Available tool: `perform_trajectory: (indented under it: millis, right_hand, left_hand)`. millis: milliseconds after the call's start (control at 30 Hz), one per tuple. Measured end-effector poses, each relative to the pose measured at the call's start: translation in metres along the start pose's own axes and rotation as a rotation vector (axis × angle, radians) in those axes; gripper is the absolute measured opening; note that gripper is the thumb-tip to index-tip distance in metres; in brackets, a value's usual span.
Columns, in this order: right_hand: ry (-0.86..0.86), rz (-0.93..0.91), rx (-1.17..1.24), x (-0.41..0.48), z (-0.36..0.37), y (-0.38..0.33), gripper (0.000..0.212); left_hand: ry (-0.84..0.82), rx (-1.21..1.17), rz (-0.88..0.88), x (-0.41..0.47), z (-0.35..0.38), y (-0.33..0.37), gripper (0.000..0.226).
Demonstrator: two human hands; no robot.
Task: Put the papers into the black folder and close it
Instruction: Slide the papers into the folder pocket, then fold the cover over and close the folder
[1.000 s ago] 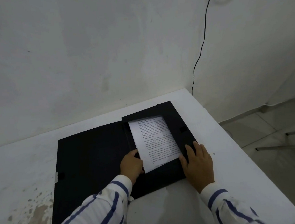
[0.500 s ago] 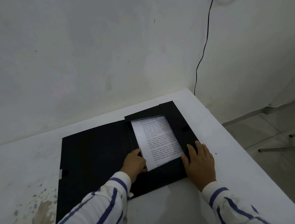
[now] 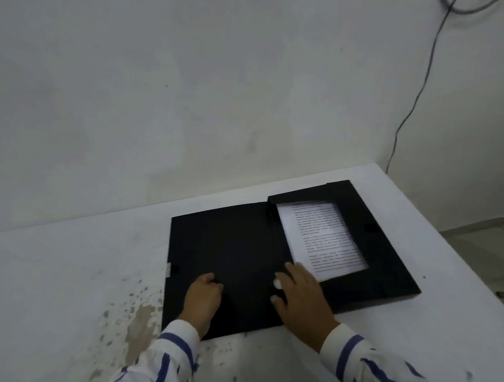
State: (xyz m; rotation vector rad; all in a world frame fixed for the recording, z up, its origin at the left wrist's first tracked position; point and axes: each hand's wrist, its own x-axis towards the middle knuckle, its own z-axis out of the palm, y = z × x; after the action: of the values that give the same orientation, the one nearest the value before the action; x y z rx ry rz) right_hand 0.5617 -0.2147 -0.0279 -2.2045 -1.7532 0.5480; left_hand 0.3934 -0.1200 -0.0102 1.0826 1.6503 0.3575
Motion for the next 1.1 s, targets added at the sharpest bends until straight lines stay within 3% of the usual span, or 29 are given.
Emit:
perform_trajectory:
  millis: [167, 267, 500, 733, 933, 1100]
  right_hand:
    - [-0.207, -0.130, -0.092, 0.001, 0.035, -0.046, 0.055]
    - [-0.253, -0.121, -0.161, -0.001, 0.045, -0.057, 0.056]
    - [-0.262, -0.070, -0.199, -0.007, 0.055, -0.066, 0.053]
    - [-0.243, -0.032, -0.151, -0.012, 0.054, -0.072, 0.051]
    - [-0.124, -0.102, 0.057, -0.015, 0.033, -0.106, 0.056]
    - [0.160, -0.273, 0.271, -0.020, -0.014, -0.144, 0.061]
  left_hand:
    - [0.099, 0.010, -0.049, 0.007, -0.045, -0.030, 0.048]
    - [0.152, 0.096, -0.071, 0.002, -0.062, -0.037, 0.007]
    - [0.114, 0.030, -0.108, 0.000, -0.067, -0.040, 0.009]
    - [0.006, -0.305, -0.152, 0.009, -0.088, -0.036, 0.011]
    - [0.008, -0.320, 0.073, -0.013, -0.103, -0.009, 0.025]
    - [-0.046, -0.297, 0.381, -0.049, -0.088, 0.032, 0.026]
